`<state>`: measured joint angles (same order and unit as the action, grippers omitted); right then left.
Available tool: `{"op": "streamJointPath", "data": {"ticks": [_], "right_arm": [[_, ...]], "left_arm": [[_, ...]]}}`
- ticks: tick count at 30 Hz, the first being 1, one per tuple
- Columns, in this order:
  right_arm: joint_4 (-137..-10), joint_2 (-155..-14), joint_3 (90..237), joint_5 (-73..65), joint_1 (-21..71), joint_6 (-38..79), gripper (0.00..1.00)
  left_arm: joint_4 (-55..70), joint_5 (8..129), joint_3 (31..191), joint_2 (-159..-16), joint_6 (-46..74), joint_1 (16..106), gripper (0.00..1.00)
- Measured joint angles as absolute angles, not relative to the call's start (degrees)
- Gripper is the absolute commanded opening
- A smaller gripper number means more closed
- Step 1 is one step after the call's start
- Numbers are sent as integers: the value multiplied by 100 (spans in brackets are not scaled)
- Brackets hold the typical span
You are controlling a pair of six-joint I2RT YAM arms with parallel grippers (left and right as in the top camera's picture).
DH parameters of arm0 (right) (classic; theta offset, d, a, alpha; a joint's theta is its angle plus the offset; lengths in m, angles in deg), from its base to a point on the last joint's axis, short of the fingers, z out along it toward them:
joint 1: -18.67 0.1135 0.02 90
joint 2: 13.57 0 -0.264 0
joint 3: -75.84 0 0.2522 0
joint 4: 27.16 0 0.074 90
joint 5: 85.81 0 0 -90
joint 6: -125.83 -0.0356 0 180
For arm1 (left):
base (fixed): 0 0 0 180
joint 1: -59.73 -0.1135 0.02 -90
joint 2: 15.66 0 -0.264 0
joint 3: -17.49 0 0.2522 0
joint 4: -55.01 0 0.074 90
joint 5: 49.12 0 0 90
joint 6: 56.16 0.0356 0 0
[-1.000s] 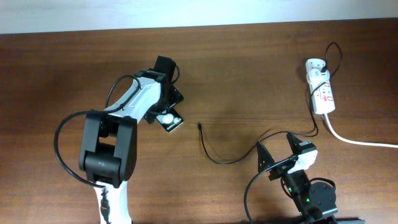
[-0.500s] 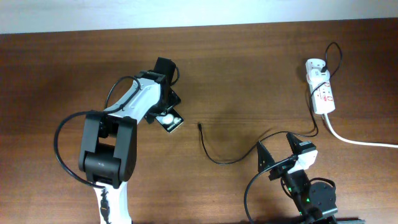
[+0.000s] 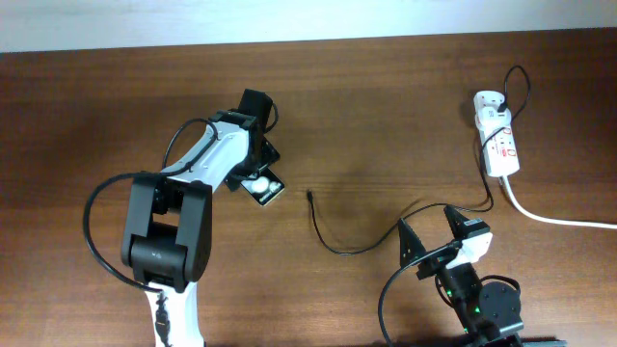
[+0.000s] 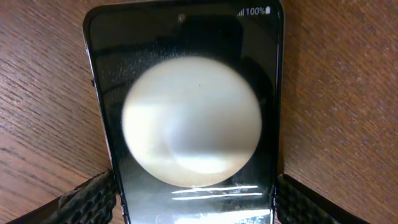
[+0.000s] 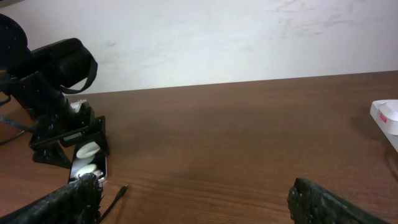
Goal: Plug charger to phone and switch on socket
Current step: 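Close the left gripper on the black phone and lift it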
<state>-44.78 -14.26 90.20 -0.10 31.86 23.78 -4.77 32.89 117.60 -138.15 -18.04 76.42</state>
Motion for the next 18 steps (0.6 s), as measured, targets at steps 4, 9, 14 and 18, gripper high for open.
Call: {"op": "streamJointPath", "data": {"ticks": [4, 9, 14, 18], "right_arm": [[-4478, -1426, 9020, -10, 3186, 2373, 99], [-4478, -1426, 9020, -10, 3186, 2380, 99], [-4478, -1426, 9020, -10, 3186, 2378, 99], [-4478, -1426, 9020, -10, 3186, 2373, 99]], "left_arm": [[-109, 3217, 11482, -13669, -1801, 7646, 77], [-7, 3182, 11362, -13601, -1782, 7646, 73], [-7, 3182, 11360, -13601, -1782, 7646, 64], [-22, 3185, 11360, -13601, -1782, 7646, 46]]}}
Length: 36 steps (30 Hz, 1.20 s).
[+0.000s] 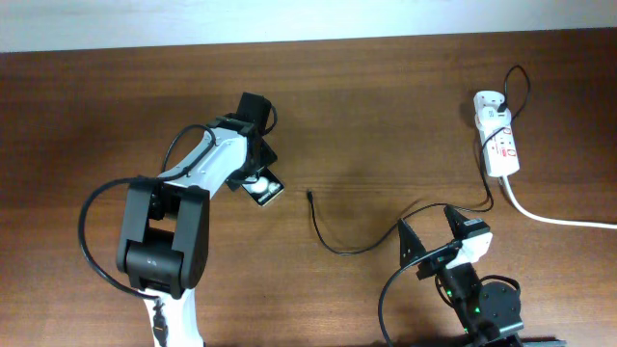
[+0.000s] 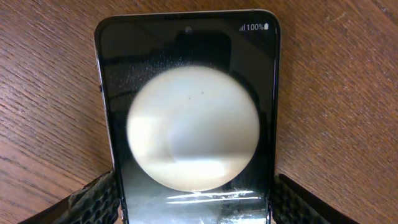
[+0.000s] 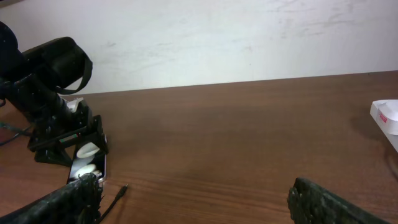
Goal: Plug charger to phone and switch on socket
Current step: 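Close the left gripper on the black phone and lift it, then carry the phone rightward toward the cable end with the left gripper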
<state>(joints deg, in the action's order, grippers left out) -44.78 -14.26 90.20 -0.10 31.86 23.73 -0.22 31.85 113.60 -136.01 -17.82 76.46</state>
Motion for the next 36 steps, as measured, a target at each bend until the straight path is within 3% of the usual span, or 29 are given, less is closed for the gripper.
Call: {"op": "streamJointPath", "data": {"ticks": [10, 14, 19, 36], "right_arm": [[-4478, -1426, 9020, -12, 3186, 2376, 99], [-4478, -1426, 9020, -12, 3186, 2376, 99], [-4478, -1426, 9020, -10, 3186, 2376, 99], [-4478, -1426, 9020, -12, 3186, 2376, 99]], "left_arm": [[-861, 3746, 12009, -13885, -1535, 7570, 13], [-1438, 4190, 12354, -14058, -1380, 7574, 4], [-2070, 4374, 12861, -14189, -1198, 7681, 2], [-2227, 5464, 13135, -14189, -899, 7891, 0]]}}
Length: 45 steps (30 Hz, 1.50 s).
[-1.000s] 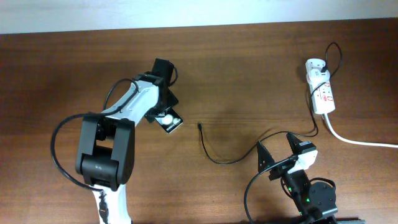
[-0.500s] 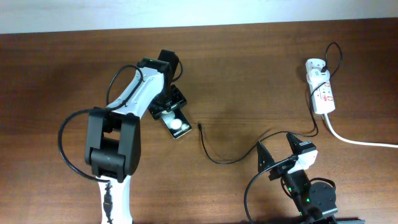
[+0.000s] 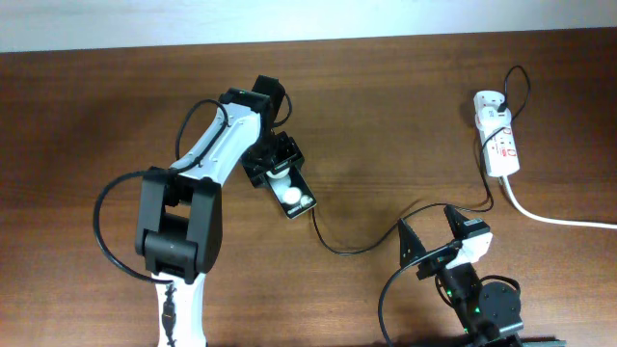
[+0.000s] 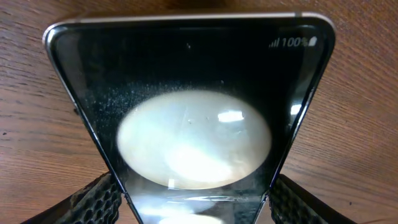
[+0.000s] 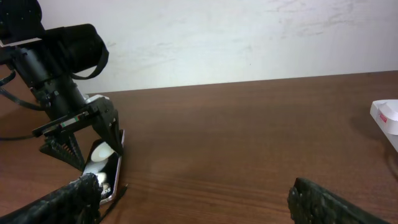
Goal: Plug charger to phone and switch on socket
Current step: 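Carry the phone rightward toward the cable end with the left gripper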
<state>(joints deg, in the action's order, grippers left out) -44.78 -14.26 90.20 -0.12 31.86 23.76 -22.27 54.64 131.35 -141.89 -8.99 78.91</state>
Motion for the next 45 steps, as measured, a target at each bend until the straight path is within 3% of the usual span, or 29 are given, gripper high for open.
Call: {"op": "streamJointPath", "data": {"ticks": [10, 11, 12, 14, 24, 33, 45], "right_arm": [[-4478, -1426, 9020, -12, 3186, 2376, 99], [-4478, -1426, 9020, -12, 3186, 2373, 99], [-4478, -1426, 9020, -12, 3186, 2373, 99], [-4478, -1426, 9020, -10, 3186, 2380, 99], [-4478, -1426, 9020, -10, 3186, 2373, 99], [-4478, -1426, 9020, -12, 3186, 2376, 99], [-4478, -1426, 9020, -10, 3186, 2376, 99]], "left_arm": [[-1705, 3724, 13062, -14189, -875, 8326, 0], [-1570, 3670, 12953, -14189, -853, 8348, 4], [-1417, 3611, 12770, -14189, -857, 8350, 59], [-1349, 3556, 12638, -14176, -842, 8350, 99], [-1331, 3574, 12553, -14049, -833, 8324, 99], [-802, 4026, 12321, -13597, 264, 8639, 99], [-234, 3799, 11937, -13863, -5, 8663, 99]]}}
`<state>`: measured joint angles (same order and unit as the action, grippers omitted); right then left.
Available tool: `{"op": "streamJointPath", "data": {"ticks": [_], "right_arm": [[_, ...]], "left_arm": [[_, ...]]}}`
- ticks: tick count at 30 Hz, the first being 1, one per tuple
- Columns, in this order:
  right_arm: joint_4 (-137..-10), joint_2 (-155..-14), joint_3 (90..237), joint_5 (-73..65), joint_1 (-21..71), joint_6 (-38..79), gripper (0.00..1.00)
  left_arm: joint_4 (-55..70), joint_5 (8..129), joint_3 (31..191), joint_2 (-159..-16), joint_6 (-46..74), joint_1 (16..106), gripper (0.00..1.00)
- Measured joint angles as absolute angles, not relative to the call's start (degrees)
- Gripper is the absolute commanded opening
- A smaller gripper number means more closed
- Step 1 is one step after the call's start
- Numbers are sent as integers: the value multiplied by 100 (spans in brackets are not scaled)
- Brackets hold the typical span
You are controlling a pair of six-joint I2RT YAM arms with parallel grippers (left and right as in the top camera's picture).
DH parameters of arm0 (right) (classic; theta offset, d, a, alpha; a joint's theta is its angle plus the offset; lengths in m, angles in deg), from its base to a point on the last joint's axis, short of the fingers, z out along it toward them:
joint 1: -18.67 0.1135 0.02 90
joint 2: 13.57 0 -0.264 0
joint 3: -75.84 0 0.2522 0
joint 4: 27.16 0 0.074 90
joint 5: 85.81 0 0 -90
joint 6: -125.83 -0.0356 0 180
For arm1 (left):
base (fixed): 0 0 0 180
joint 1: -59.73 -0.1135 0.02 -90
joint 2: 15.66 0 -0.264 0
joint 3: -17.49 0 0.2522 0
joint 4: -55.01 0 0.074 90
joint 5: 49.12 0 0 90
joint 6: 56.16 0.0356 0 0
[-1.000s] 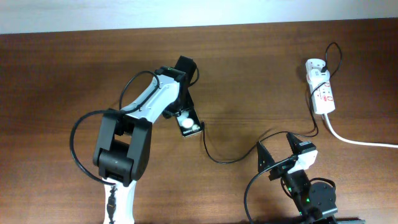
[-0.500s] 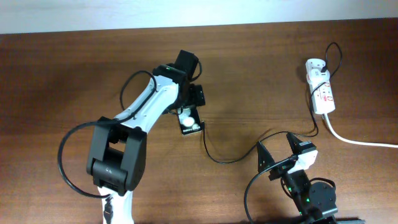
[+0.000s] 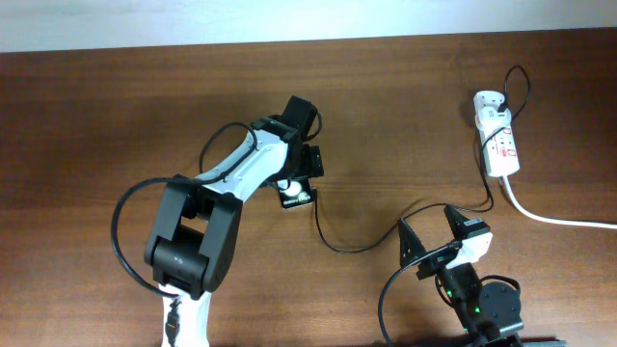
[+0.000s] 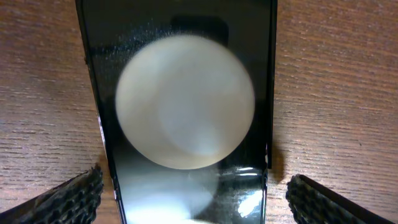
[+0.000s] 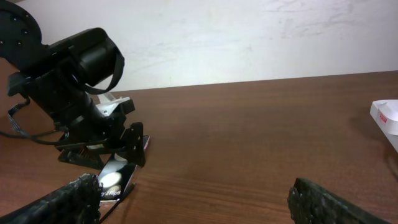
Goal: Plug charger to phone and switch on socket
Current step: 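Carry the phone rightward toward the cable end with the left gripper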
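The phone [image 4: 186, 106], dark with a pale round reflection, lies screen up on the wooden table [image 3: 116, 106]. My left gripper [image 4: 194, 208] straddles its lower end, open, with a gap on each side between its fingers [image 4: 68, 199] and the phone's edges. From overhead the left gripper [image 3: 297, 183] hangs over the phone [image 3: 295, 199], and the black charger cable [image 3: 337, 249] ends close by the phone's right side. The white socket strip [image 3: 498, 145] lies far right. My right gripper [image 5: 199, 202] is open and holds nothing.
The cable runs from the phone past my right arm's base [image 3: 477, 299] up to the adapter [image 3: 489, 104] in the strip. A white mains lead [image 3: 554, 220] leaves the strip to the right. The strip's corner [image 5: 387, 117] shows at the right.
The phone was tilted up between the left fingers; now it lies flat and the fingers stand apart from its edges. The left wrist has turned and sits further right over the phone. The right arm is unmoved.
At first the left gripper held the phone flat, left of the cable's loose end, and stayed so. Then the phone was at the cable's end, tilted in the fingers. Now it rests flat there with the left gripper opened.
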<state>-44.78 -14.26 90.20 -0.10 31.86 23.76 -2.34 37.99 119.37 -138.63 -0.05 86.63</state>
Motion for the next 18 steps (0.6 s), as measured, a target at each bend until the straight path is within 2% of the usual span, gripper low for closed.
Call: {"op": "streamJointPath", "data": {"ticks": [3, 6, 9, 10, 14, 18], "right_arm": [[-4478, -1426, 9020, -12, 3186, 2378, 99], [-4478, -1426, 9020, -10, 3186, 2376, 99], [-4478, -1426, 9020, -12, 3186, 2376, 99], [-4478, -1426, 9020, -10, 3186, 2376, 99], [-4478, -1426, 9020, -12, 3186, 2376, 99], [-4478, -1426, 9020, -12, 3186, 2376, 99]], "left_arm": [[-238, 3742, 11980, -13903, -5, 8663, 98], [-265, 3711, 11994, -13912, -18, 8663, 87], [-328, 3709, 12011, -13931, -44, 8615, 84], [-339, 3724, 12013, -13933, -46, 8599, 78], [-450, 3748, 12116, -14008, -99, 8591, 69], [-485, 3746, 12160, -14038, -131, 8591, 65]]}}
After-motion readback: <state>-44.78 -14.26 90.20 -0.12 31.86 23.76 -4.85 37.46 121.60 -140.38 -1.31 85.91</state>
